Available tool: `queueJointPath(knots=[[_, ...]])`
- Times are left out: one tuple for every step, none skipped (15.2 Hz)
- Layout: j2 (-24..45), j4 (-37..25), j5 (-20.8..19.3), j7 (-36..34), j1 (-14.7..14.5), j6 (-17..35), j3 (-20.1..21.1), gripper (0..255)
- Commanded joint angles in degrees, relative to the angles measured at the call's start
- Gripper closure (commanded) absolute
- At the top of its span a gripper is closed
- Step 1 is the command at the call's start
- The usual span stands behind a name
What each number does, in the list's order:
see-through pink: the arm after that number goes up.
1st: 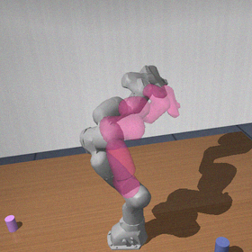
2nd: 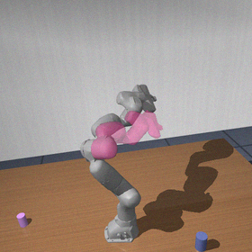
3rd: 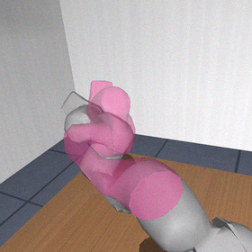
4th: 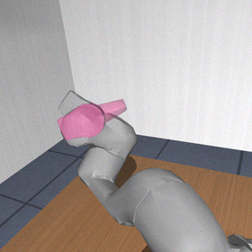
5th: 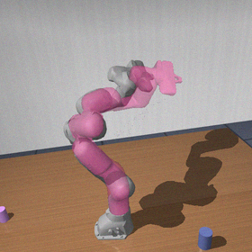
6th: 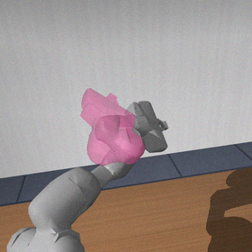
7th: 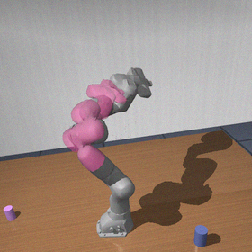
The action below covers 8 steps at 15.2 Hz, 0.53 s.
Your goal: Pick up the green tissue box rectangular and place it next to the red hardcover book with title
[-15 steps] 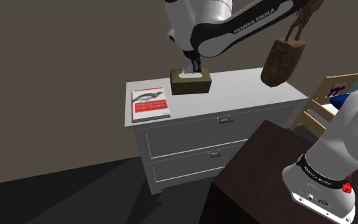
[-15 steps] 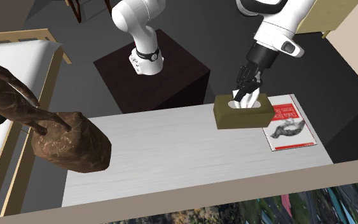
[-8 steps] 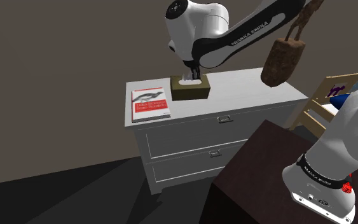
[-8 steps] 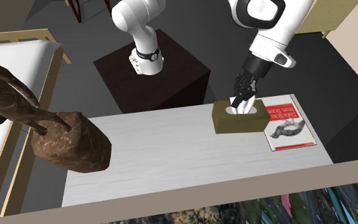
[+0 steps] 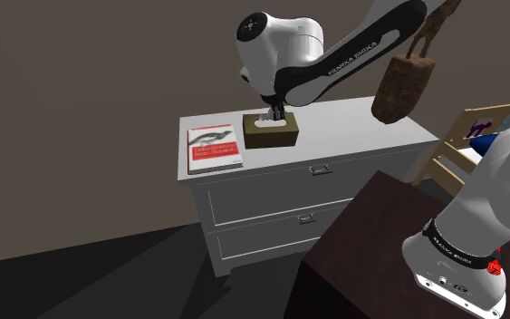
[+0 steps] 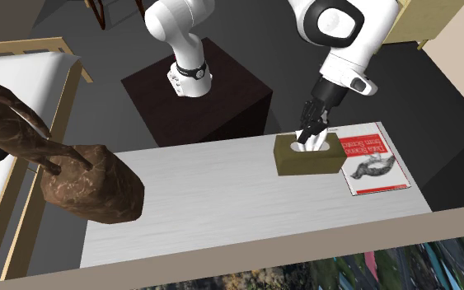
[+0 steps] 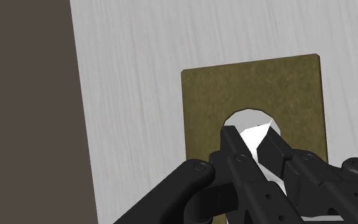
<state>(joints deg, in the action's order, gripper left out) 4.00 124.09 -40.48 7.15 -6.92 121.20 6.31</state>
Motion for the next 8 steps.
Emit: queueJointPath(knots=[[0.0,0.01,-0.01,-0.02,0.0,0.03,0.0,255],[0.0,0.01,-0.01,-0.02,0.0,0.03,0.0,255],[0.0,0.01,-0.01,-0.02,0.0,0.03,0.0,255],[0.0,0.01,-0.01,-0.02,0.0,0.03,0.0,0],[0.0,0.01,-0.02,-0.02,0.0,0.03,-0.01,0],[0.0,0.01,-0.02,-0.02,0.0,0.03,-0.01,0],[0.0,0.01,-0.02,-0.02,0.0,0.03,-0.01,0],[0.0,0.01,-0.02,-0.02,0.0,0.03,-0.01,0]])
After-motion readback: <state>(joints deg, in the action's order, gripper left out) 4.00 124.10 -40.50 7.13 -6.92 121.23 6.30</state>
